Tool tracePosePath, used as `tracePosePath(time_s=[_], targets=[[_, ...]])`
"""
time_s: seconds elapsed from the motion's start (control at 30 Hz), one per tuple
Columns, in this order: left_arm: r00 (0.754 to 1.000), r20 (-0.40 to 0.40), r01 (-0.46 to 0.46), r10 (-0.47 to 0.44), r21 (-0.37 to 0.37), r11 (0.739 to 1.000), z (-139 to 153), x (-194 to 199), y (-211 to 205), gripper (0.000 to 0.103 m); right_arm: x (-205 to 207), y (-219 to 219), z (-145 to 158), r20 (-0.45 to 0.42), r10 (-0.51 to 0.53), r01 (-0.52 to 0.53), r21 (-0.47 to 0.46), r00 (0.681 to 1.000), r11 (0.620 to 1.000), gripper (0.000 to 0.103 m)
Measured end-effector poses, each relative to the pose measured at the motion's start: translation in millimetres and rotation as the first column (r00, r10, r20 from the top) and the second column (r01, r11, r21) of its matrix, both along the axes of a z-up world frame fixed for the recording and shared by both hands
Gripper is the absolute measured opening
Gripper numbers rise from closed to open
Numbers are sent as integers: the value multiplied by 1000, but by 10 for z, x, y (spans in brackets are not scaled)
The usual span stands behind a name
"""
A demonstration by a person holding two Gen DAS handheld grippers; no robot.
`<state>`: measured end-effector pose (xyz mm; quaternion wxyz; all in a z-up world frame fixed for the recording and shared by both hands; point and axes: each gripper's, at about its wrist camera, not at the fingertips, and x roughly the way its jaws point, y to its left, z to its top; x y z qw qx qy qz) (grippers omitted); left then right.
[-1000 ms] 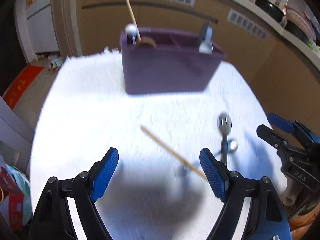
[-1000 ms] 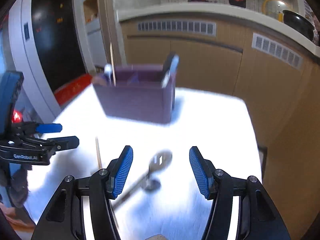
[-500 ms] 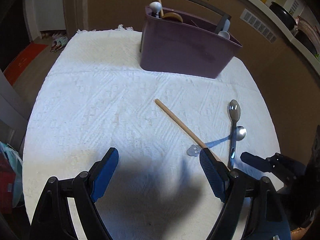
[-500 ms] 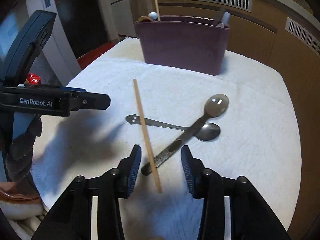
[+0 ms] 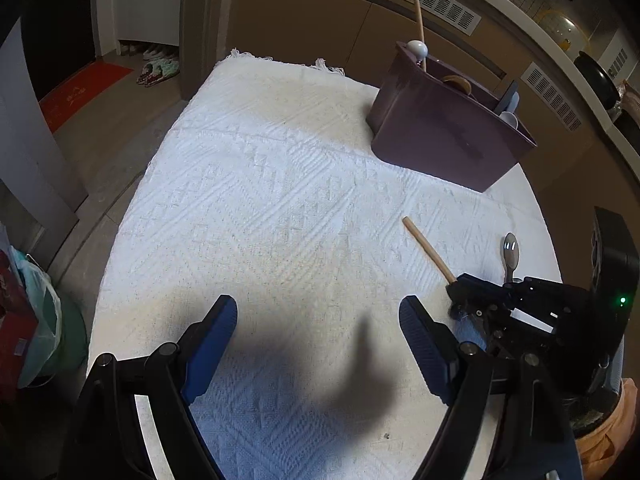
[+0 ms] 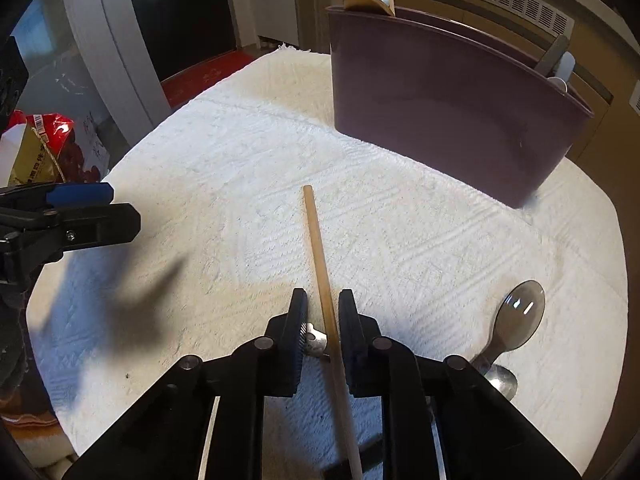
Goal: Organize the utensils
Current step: 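Grasp the wooden chopstick with the right tool while the left tool grasps the black-handled spoon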
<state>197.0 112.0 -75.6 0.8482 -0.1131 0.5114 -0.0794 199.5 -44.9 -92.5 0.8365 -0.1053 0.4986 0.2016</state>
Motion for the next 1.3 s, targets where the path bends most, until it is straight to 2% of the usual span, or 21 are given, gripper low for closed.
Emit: tracePosePath(time_s=[0.2,0.37,0.43,0.57,0.67,0.73,0.77,0.87,0.9,0.93,1.0,1.1,1.2,1.3], targets=[[999,9,38,-38,8,999,6,-41,-85,80,-158,-172,146,14,-17,17,8,1000,1000,6],[985,23,168,-170,43,985,49,-89,-512,79,-391,-775,403,51,-158,155,47,986,987,6],[967,33,252,-254,48,967,84,-121,-775,77,-509,-1073,457,87,-231,229,26,969,973,6],[903,64,419,-426,93,903,171,-189,-1432,68,-669,-1538,409,94,-334,332,30,938,943,6],[854,73,501,-515,148,853,196,-158,-1868,68,-751,-1743,317,87,-386,383,47,918,922,6],[820,70,553,-568,157,818,198,-93,-2114,68,-799,-1870,258,83,-415,410,68,906,910,6],[813,67,563,-579,166,810,196,-43,-2217,68,-815,-1921,247,79,-426,420,88,901,903,6],[804,41,578,-594,181,795,151,159,-2440,68,-833,-2023,197,78,-459,448,129,885,885,6],[809,20,575,-588,184,797,116,249,-2514,65,-833,-2066,183,76,-468,455,144,880,879,6],[813,3,571,-582,186,800,86,317,-2554,62,-825,-2095,169,73,-475,460,158,877,874,6],[819,-38,569,-572,176,803,10,459,-2648,47,-843,-2148,143,72,-481,464,175,874,868,6],[839,-83,544,-538,181,820,-103,589,-2728,47,-861,-2186,91,70,-483,464,190,873,865,6],[847,-106,532,-521,202,822,-193,674,-2795,46,-856,-2219,33,58,-486,467,199,872,862,6],[854,-97,519,-511,221,826,-198,716,-2835,42,-851,-2226,31,56,-481,462,207,875,863,6]])
